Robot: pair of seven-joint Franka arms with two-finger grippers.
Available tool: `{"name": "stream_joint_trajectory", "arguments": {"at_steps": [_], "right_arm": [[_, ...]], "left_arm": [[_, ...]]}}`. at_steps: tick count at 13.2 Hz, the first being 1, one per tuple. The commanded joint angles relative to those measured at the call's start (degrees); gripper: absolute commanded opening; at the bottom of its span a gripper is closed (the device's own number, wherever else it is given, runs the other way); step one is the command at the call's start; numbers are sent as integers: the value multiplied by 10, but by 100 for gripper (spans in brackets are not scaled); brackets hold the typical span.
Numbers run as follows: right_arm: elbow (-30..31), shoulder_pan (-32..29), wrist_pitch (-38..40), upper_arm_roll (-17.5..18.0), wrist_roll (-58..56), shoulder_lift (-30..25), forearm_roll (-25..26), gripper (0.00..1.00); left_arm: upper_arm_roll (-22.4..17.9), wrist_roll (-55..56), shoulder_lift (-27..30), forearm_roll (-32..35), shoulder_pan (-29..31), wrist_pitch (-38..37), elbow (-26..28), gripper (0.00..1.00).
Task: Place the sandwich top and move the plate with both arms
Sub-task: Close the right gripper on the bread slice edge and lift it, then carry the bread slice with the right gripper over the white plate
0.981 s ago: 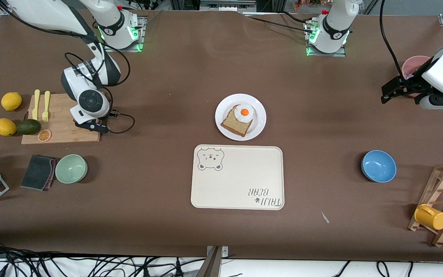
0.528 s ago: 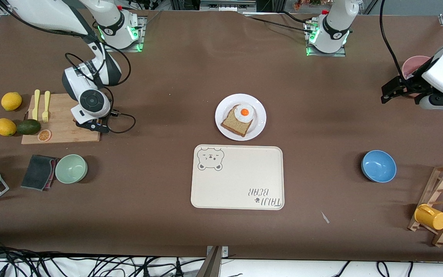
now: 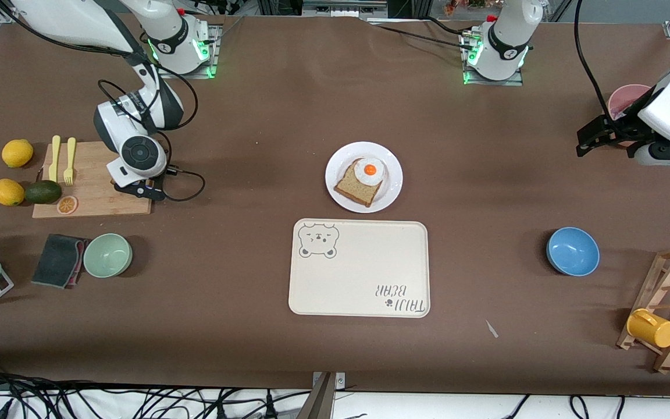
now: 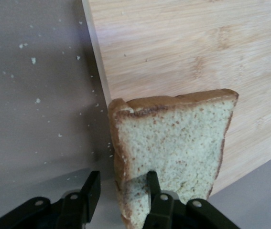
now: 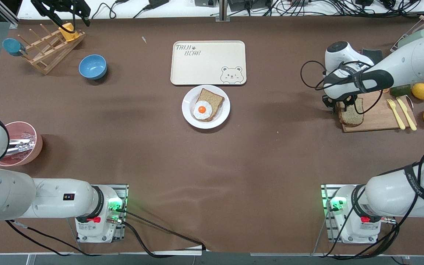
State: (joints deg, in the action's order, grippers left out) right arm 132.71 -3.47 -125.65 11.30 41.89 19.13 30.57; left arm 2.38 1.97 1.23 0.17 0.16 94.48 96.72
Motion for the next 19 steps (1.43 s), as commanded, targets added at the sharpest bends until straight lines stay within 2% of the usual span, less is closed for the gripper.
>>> {"name": "stream_joint_trajectory", "arguments": {"at_steps": [1,3,7,10,12,15,17,19], "right_arm": [[1,0,12,4,11,-1,9,16],[1,0,20,4,11,-2,9,0],[-3,0,24,9,5,-16,10,0],[-40,0,85,58,16,-35,-15,0],[-114,6,133,98,25,-29,-91,0],[-199,57,174,101,48,-23,-191,0],[-270,98,199,100,108,9,-220,0],[-390,152,277,97,163,88,-216,0]], "left_arm": [[1,-4,-3,-9,5,-9,-10,100],[1,-4,-3,-9,5,-9,-10,100],[1,-4,-3,-9,5,-9,-10,100],[1,-4,-3,-9,5,-9,-10,100],[1,-4,-3,-9,5,-9,-10,100],[1,-4,-3,-9,5,-9,-10,100],[1,-4,-4,-9,5,-9,-10,100],[1,-4,-3,-9,5,-9,-10,100]]}}
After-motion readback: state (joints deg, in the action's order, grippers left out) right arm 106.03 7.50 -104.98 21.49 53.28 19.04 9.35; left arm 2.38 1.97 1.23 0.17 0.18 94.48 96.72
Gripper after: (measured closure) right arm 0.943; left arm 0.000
